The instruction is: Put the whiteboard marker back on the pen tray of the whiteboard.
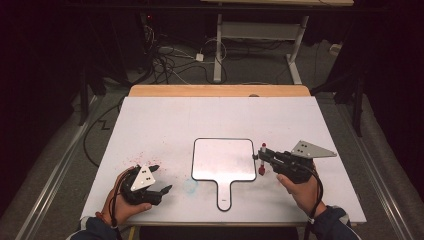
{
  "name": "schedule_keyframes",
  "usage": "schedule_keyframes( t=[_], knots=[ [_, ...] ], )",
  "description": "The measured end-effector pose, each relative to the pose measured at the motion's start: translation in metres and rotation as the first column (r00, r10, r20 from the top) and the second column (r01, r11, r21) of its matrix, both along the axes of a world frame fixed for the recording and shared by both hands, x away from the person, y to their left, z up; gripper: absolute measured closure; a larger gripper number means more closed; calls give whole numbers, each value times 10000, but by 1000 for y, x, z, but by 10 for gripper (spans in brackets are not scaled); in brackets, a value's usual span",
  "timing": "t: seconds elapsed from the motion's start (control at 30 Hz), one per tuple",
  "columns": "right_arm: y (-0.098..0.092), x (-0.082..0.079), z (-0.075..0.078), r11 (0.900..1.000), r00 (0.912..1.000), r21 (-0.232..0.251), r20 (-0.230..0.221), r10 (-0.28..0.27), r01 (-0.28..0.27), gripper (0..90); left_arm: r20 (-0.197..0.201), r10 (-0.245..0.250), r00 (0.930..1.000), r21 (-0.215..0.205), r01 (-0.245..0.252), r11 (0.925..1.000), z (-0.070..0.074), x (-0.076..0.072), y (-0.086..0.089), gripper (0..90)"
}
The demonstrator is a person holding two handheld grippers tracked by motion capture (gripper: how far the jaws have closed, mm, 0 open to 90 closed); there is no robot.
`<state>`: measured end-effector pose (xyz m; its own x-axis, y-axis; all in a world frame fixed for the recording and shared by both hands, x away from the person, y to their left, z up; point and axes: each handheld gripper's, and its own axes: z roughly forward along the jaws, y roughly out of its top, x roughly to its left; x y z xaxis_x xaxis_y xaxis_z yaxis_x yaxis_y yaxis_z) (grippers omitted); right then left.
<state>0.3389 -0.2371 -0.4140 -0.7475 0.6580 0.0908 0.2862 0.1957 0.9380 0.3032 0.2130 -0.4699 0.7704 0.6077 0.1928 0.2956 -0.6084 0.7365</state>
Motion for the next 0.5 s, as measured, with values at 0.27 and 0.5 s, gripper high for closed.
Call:
schedule_keyframes(
  t=[0.27, 0.5],
  knots=[
    [-9, -7, -6, 9992, 9976, -255, -616, -322, 307, 817, -15, -20, 10000, 67, 20, 10000, 0, 0, -1, 218],
    [-17, 8, -19, 9946, 9810, -231, -1642, -1034, 1009, 815, -47, -190, 9998, 227, 191, 9996, -1, 2, -6, 218]
  ],
)
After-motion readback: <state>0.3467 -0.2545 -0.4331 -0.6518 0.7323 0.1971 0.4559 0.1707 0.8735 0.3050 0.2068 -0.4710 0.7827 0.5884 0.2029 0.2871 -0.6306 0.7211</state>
